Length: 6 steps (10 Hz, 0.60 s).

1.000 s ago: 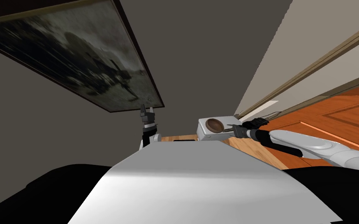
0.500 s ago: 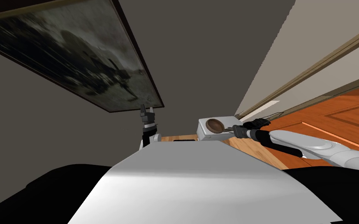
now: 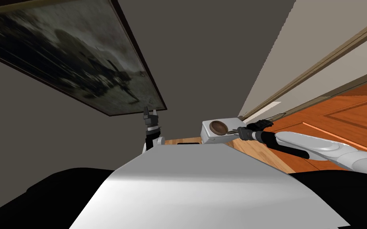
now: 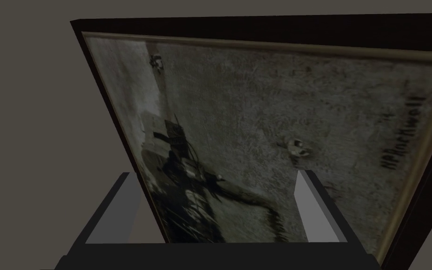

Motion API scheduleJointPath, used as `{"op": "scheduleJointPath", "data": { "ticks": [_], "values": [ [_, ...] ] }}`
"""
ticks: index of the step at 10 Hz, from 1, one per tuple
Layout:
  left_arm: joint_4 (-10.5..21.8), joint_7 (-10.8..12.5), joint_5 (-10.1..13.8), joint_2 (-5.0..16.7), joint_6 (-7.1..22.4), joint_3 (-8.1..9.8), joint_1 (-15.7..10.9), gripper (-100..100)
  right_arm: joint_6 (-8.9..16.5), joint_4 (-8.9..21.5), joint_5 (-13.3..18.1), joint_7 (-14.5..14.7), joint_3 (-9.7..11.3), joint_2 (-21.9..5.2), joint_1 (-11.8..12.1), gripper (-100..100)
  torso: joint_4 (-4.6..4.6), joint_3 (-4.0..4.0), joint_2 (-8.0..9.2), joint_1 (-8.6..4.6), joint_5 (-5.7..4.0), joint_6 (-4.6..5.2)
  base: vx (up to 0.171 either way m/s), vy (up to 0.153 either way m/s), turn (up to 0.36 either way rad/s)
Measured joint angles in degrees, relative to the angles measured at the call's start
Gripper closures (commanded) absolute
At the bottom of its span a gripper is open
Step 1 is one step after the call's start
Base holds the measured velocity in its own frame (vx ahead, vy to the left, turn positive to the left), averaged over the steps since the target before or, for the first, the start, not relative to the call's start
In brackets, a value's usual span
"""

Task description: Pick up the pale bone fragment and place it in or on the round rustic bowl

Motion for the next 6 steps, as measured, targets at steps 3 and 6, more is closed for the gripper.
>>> {"op": "scheduleJointPath", "data": {
  "ticks": [3,6],
  "values": [
    [0.0,0.0,0.0,0.0,0.0,-0.01,0.0,0,-0.3,-1.0,-0.2,0.2,-2.3,-2.3,-1.8,100,0.24,0.52,0.85,0.37,0.19,0.12,-0.183,0.063,-0.131],
    [0.0,0.0,0.0,0.0,0.0,-0.01,0.0,0,-1.4,-1.7,-0.4,-0.5,-3.0,-5.2,-4.3,100,0.21,0.36,0.51,0.42,0.23,0.02,-0.079,0.061,-0.076]
  ]
}}
